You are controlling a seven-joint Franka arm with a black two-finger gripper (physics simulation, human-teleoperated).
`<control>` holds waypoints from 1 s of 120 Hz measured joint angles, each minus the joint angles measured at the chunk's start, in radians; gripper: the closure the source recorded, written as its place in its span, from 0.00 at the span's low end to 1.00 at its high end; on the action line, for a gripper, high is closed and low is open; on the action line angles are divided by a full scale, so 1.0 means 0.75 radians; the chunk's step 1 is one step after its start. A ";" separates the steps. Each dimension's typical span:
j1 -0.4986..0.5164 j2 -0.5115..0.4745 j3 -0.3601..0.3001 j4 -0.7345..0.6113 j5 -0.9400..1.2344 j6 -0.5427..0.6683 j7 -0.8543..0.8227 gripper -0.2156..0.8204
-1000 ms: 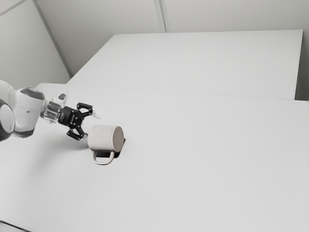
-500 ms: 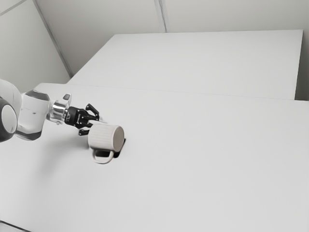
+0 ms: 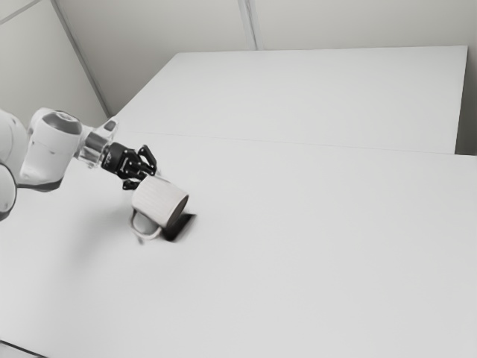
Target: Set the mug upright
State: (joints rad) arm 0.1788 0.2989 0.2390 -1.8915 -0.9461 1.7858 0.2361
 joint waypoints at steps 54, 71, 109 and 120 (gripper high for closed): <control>-0.182 -0.201 -0.229 -0.031 0.846 0.250 -0.166 0.91; -0.199 -0.202 -0.265 -0.052 0.997 0.322 -0.252 0.91; -0.236 -0.128 -0.281 -0.058 1.123 0.461 -0.390 0.92; -0.244 -0.103 -0.282 -0.068 1.132 0.485 -0.419 0.91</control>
State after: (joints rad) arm -0.0040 0.2215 0.0276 -1.9426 -0.0971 2.1493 -0.0780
